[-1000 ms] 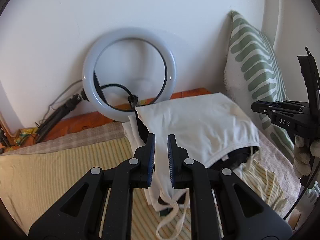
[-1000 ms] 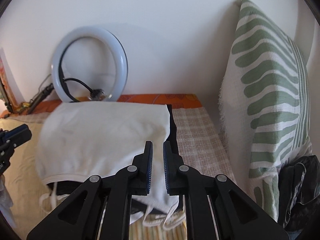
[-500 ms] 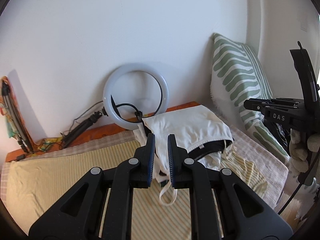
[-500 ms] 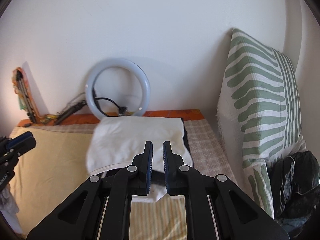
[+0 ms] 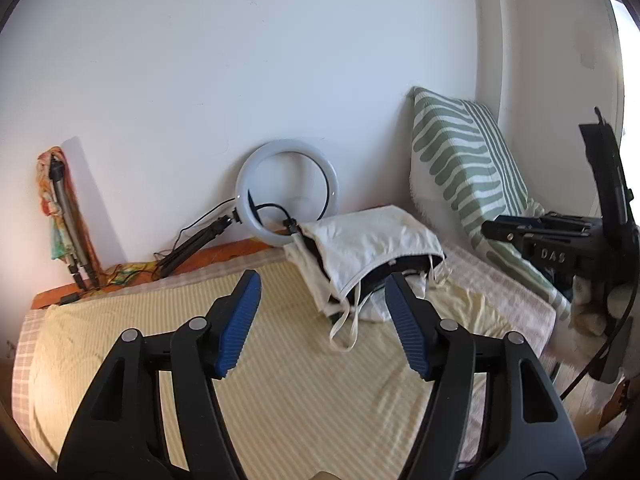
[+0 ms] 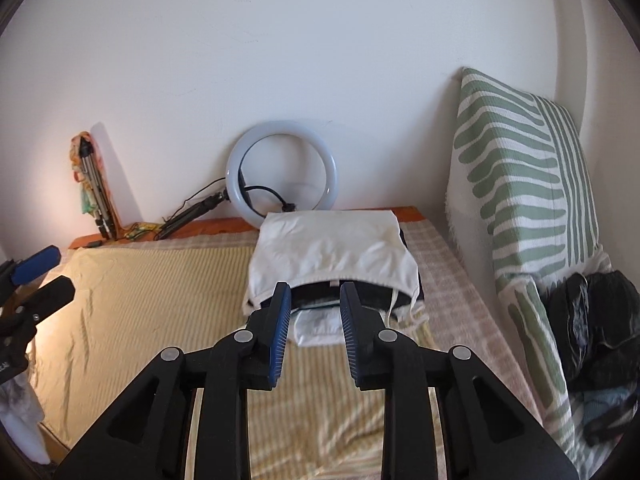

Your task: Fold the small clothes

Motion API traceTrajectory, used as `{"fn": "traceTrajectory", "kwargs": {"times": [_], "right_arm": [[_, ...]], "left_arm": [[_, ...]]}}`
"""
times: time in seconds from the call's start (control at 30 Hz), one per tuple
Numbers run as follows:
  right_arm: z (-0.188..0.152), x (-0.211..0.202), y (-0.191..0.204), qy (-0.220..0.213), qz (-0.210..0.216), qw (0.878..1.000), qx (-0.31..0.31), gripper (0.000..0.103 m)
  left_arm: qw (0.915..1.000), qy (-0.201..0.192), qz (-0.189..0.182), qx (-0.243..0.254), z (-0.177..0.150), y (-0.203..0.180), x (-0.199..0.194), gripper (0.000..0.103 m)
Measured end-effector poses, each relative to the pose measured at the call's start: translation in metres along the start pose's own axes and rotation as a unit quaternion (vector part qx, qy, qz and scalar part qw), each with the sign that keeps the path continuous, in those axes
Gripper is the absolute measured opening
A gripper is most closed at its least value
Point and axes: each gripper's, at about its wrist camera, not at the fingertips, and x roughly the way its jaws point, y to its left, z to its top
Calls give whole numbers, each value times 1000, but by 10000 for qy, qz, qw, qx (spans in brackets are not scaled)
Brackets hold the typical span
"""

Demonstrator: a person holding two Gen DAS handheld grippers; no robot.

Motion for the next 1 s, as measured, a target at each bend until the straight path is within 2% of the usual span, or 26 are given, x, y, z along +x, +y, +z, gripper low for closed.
{"fn": "traceTrajectory", "kwargs": {"times": [0.1, 0.17, 0.23, 0.3, 0.33, 0.37, 0.43, 0.63, 0.77, 0.87, 1.0], "right_arm": [[-10, -11, 7, -83, -149, 9998, 57, 25], [-19, -17, 12, -169, -247, 9995, 105, 37], [-27, -20, 15, -215, -266, 9992, 195, 40], [-35, -19, 17, -202, -258, 9990, 314, 40], [-38, -19, 18, -206, -249, 9988, 364, 44], [-41, -19, 18, -211, -256, 9987, 393, 52], [-49, -17, 19, -246, -305, 9981, 484, 58], [-64, -2, 20, -200, -430, 9973, 563, 60], [-70, -1, 24, -191, -468, 9978, 440, 69], [-71, -2, 26, -271, -550, 9975, 341, 80], [-72, -1, 22, -287, -605, 9968, 435, 81]], "left_arm": [[10000, 38, -32, -74, -14, 4, -11, 78], [9999, 75, -72, -95, -23, 5, -15, 79], [9999, 114, -62, -25, -34, 3, -19, 80], [9999, 147, -44, 43, -44, 1, -19, 86], [9999, 152, -40, 55, -48, 1, -20, 90], [9999, 150, -42, 55, -52, 1, -20, 91], [9999, 153, -14, 74, -57, 2, -19, 91], [9995, 194, 98, 223, -67, 5, -14, 97], [9991, 327, 131, 252, -70, 5, -11, 99], [9992, 294, 141, 230, -70, 4, -12, 103], [9983, 398, 279, 324, -73, -1, -9, 103]]}}
